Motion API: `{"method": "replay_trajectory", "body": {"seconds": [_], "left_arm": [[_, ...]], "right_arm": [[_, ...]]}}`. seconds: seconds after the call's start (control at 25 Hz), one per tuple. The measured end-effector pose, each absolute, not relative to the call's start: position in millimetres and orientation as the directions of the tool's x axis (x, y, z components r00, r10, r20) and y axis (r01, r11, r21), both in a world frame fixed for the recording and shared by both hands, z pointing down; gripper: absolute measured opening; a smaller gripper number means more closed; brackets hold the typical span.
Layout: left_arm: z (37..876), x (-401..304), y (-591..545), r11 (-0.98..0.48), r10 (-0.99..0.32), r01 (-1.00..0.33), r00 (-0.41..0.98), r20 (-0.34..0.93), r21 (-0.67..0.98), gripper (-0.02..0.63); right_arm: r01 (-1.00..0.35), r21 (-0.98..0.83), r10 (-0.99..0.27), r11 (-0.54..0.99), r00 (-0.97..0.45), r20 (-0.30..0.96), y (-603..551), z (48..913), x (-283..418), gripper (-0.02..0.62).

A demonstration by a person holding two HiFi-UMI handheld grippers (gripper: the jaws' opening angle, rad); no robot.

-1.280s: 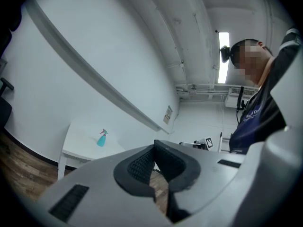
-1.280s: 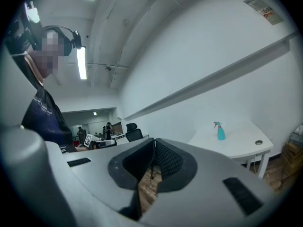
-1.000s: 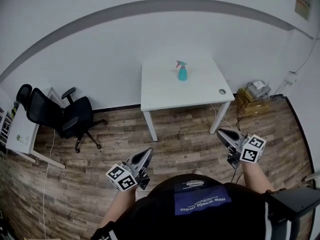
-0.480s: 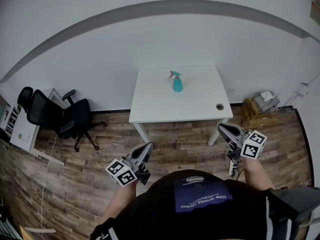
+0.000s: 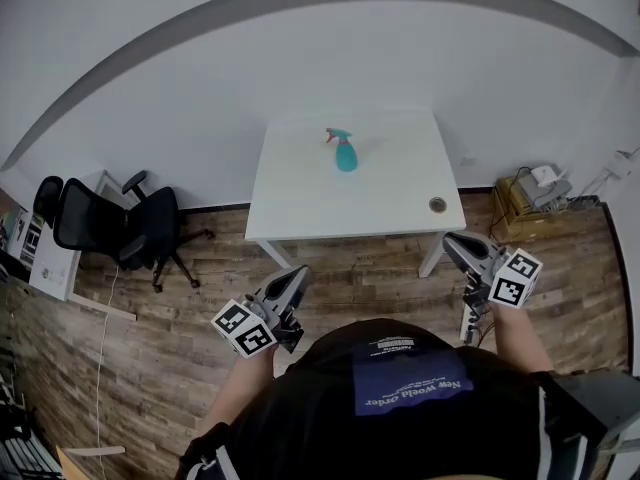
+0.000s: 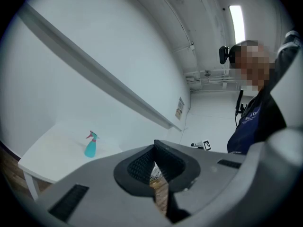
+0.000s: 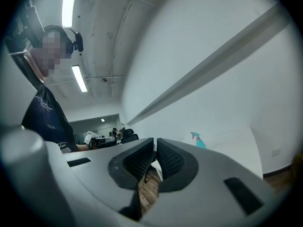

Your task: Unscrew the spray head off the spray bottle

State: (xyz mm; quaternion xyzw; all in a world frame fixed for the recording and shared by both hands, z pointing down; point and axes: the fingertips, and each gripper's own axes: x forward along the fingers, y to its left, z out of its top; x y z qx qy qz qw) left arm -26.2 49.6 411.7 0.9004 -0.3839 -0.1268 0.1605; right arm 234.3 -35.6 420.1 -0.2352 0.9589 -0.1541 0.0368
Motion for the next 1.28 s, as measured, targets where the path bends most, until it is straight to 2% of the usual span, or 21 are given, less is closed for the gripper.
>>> {"method": "replay_trajectory", "body": {"seconds": [0.28, 0.48, 0.72, 1.04, 1.28], "left_arm": [[423, -39, 7, -0.683, -0.699, -0.61, 0.706, -0.116, 0.402, -0.005], [422, -67, -39, -0.734, -0.646, -0.553, 0.747, -0.156, 0.393, -0.005], [409, -123, -93, -0.782, -0.588, -0.499, 0.789, -0.179, 0.373, -0.005], [419, -190, -152, -0.805, -0.55, -0.464, 0.818, -0.17, 0.37, -0.006], [428, -218, -181, -0.782, -0.574, -0.475, 0.801, -0.17, 0.403, -0.005]], "right_arm": [[-0.487, -0.305, -0.505, 0.818, -0.863, 0.025, -66, 428, 226, -0.002], [-0.566, -0.274, -0.58, 0.777, -0.814, 0.035, -95, 421, 209, -0.002], [-0.61, -0.241, -0.622, 0.754, -0.782, 0.033, -134, 398, 151, -0.002], [-0.611, -0.248, -0.615, 0.752, -0.785, 0.069, -186, 399, 63, -0.002], [-0.584, -0.252, -0.579, 0.772, -0.809, 0.102, -220, 405, 29, -0.002]]}}
